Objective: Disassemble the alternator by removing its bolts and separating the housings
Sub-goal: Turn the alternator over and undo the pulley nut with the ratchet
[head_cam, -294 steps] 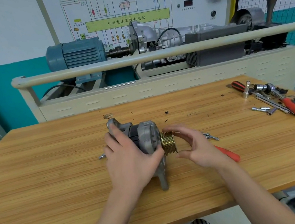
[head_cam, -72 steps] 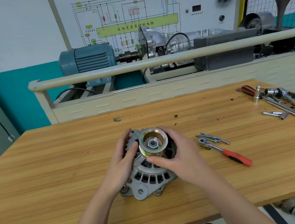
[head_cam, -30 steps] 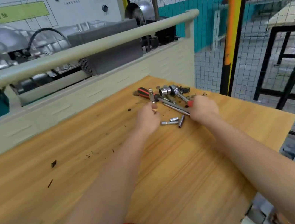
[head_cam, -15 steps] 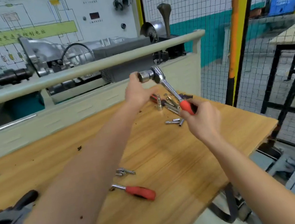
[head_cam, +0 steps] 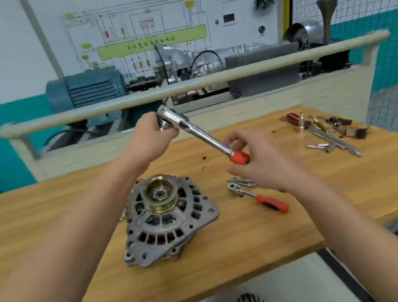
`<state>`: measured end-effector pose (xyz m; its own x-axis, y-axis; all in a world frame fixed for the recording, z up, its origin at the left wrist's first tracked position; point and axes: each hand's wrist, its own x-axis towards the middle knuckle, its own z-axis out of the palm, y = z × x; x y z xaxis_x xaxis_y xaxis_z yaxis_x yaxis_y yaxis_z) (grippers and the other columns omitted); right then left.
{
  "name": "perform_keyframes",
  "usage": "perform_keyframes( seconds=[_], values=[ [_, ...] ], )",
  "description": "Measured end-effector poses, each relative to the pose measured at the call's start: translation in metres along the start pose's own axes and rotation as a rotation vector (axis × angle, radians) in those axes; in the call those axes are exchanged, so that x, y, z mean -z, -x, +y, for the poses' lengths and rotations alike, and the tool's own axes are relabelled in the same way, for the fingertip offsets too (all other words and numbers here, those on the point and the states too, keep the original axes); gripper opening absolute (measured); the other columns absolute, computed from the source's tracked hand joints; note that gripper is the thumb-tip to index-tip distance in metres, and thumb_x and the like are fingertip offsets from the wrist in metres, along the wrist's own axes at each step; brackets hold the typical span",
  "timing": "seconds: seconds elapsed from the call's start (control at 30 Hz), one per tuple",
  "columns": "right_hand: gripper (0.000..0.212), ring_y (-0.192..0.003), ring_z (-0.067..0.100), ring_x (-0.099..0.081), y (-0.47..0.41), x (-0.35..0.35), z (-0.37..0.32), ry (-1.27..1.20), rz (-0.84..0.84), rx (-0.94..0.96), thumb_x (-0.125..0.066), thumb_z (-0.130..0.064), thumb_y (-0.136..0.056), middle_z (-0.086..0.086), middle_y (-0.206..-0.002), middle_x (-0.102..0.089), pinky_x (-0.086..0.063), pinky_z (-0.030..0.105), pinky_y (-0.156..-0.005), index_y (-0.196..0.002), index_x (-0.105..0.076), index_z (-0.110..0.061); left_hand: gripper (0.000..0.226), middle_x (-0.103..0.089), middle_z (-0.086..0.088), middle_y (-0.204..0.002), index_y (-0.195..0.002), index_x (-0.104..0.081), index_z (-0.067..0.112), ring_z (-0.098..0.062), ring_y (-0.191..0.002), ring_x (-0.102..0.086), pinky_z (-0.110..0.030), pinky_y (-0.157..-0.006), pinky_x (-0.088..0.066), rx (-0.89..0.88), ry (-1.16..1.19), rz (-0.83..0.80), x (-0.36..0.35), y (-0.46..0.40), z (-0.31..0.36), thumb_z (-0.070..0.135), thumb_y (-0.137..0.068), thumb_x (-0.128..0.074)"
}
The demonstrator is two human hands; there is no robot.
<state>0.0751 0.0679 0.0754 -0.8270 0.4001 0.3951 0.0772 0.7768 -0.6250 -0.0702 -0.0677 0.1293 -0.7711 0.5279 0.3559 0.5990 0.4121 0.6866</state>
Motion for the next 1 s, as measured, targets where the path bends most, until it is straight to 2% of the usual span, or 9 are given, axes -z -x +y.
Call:
perform_keyframes(
  seconds=[0.1,0.13,0.2,0.33,0.4,0.53,0.67,0.83,1.0],
  values=[
    [0.021,-0.043,0.01,-0.047,-0.013,-0.017,-0.034,-0.481,-0.307,-0.07,-0.062,-0.016,-0.093,0.0,-0.077,-0.058,-0.039,0.023,-0.038,-0.111,-0.053,-0.022,0.021,-0.063,-0.015,-0.098,-0.106,-0.06,0.003,-0.026,-0.087,-0.059,-0.038,-0.078,-0.048,-0.033,0.006,-0.038,0.006,0.02,-0.013,0.012,-0.088,-0.064],
    [0.012,-0.037,0.009,-0.041,-0.015,-0.022,-0.043,-0.576,-0.346,-0.081,-0.058,-0.023,-0.096,0.0,-0.072,-0.057,-0.034,0.02,-0.034,-0.107,-0.054,-0.019,0.021,-0.065,-0.015,-0.102,-0.106,-0.06,0.005,-0.028,-0.094,-0.06,-0.043,-0.085,-0.049,-0.043,0.018,-0.07,0.007,0.026,-0.016,0.011,-0.088,-0.064],
    [0.022,-0.033,0.008,-0.036,-0.019,-0.03,-0.053,-0.658,-0.358,-0.102,-0.052,-0.039,-0.098,-0.002,-0.063,-0.054,-0.028,0.017,-0.032,-0.1,-0.056,-0.018,0.024,-0.064,-0.014,-0.104,-0.11,-0.058,0.006,-0.026,-0.097,-0.06,-0.046,-0.091,-0.049,-0.046,0.081,-0.109,0.009,0.033,-0.024,0.01,-0.087,-0.064],
    [0.033,-0.032,0.009,-0.033,-0.016,-0.038,-0.056,-0.581,-0.268,-0.065,-0.044,-0.044,-0.099,-0.003,-0.055,-0.048,-0.024,0.017,-0.031,-0.122,-0.052,-0.02,0.03,-0.067,-0.008,-0.106,-0.113,-0.061,0.014,-0.012,-0.093,-0.063,-0.029,-0.085,-0.052,-0.072,0.247,-0.241,0.028,0.04,-0.041,0.007,-0.084,-0.068],
    [0.034,-0.033,0.009,-0.032,-0.013,-0.038,-0.055,-0.534,-0.257,-0.01,-0.046,-0.04,-0.099,-0.001,-0.057,-0.048,-0.024,0.018,-0.031,-0.129,-0.051,-0.026,0.047,-0.067,0.002,-0.115,-0.12,-0.059,0.017,-0.006,-0.106,-0.063,-0.029,-0.095,-0.049,-0.067,0.267,-0.376,0.041,0.041,-0.054,0.021,-0.077,-0.077],
    [0.039,-0.032,0.008,-0.029,-0.006,-0.037,-0.051,-0.48,-0.254,0.002,-0.053,-0.035,-0.096,-0.001,-0.052,-0.046,-0.021,0.018,-0.032,-0.135,-0.051,-0.034,0.08,-0.054,0.018,-0.124,-0.126,-0.046,0.031,0.008,-0.113,-0.051,-0.025,-0.104,-0.039,-0.079,-0.055,-0.534,0.043,0.048,-0.083,0.035,-0.059,-0.09],
    [0.038,-0.031,0.009,-0.027,-0.002,-0.036,-0.05,-0.451,-0.292,0.026,-0.056,-0.038,-0.094,-0.002,-0.05,-0.045,-0.02,0.017,-0.033,-0.132,-0.054,-0.04,0.083,-0.052,0.007,-0.125,-0.118,-0.046,0.037,-0.012,-0.12,-0.05,-0.039,-0.107,-0.04,-0.171,-0.006,-0.4,0.015,0.06,-0.099,0.042,-0.049,-0.093],
    [0.034,-0.031,0.006,-0.027,0.007,-0.043,-0.052,-0.456,-0.328,0.031,-0.058,-0.035,-0.093,0.001,-0.05,-0.042,-0.021,0.017,-0.031,-0.127,-0.058,-0.042,0.079,-0.058,0.005,-0.125,-0.125,-0.057,0.024,-0.016,-0.119,-0.052,-0.046,-0.103,-0.041,-0.258,0.034,-0.228,-0.003,0.062,-0.109,0.05,-0.057,-0.087],
    [0.032,-0.029,0.004,-0.027,0.008,-0.048,-0.052,-0.495,-0.315,-0.012,-0.055,-0.031,-0.096,0.004,-0.051,-0.04,-0.021,0.016,-0.03,-0.126,-0.057,-0.041,0.074,-0.058,0.008,-0.125,-0.125,-0.059,0.025,-0.017,-0.121,-0.05,-0.046,-0.102,-0.041,-0.268,-0.015,-0.153,-0.008,0.061,-0.113,0.051,-0.061,-0.084]
  ],
)
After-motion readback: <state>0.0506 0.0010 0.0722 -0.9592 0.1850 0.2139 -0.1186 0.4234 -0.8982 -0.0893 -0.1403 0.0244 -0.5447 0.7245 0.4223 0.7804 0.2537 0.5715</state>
